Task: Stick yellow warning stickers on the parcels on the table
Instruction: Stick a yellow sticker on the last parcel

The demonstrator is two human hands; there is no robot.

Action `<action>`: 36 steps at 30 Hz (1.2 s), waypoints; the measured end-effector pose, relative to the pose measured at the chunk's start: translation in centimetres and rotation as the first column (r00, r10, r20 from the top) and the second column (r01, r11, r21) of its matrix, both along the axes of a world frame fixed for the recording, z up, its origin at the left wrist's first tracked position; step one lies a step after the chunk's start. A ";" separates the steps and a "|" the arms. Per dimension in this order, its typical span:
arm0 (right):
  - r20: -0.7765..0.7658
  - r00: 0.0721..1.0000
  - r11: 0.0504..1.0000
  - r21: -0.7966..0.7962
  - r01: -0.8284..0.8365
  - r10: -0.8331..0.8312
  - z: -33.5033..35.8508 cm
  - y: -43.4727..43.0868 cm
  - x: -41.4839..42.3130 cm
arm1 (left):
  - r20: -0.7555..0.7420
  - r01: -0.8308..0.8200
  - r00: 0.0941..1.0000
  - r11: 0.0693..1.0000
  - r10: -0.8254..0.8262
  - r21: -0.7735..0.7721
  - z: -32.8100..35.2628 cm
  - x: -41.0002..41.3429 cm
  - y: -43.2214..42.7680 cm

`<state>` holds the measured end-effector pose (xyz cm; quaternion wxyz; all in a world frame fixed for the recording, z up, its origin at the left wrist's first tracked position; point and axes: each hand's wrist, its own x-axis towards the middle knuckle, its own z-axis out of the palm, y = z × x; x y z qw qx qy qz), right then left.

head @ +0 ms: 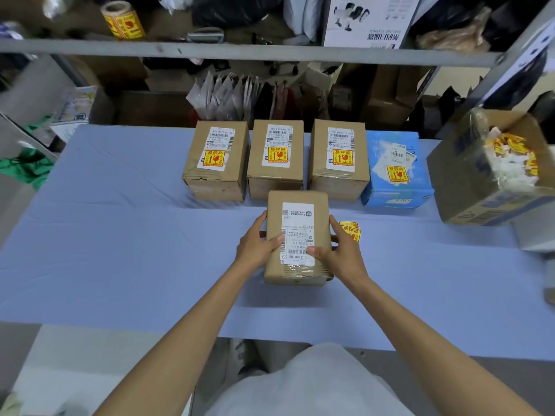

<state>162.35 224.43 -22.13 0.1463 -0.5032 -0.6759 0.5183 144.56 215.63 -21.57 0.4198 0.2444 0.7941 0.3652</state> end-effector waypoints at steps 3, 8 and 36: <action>0.012 1.000 1.000 0.007 0.007 -0.007 0.0 0.2 0.1 | 0.015 0.001 1.000 1.000 -0.001 0.015 0.0 0.1 0.0; 0.015 1.000 1.000 0.022 -0.004 0.004 0.1 -0.1 0.2 | 0.008 0.033 0.999 0.999 -0.034 0.032 0.0 0.0 0.1; 0.451 0.789 0.898 0.071 0.434 -0.417 -6.1 8.5 1.7 | -0.007 -0.068 0.998 0.993 0.069 0.092 -0.7 -1.3 4.0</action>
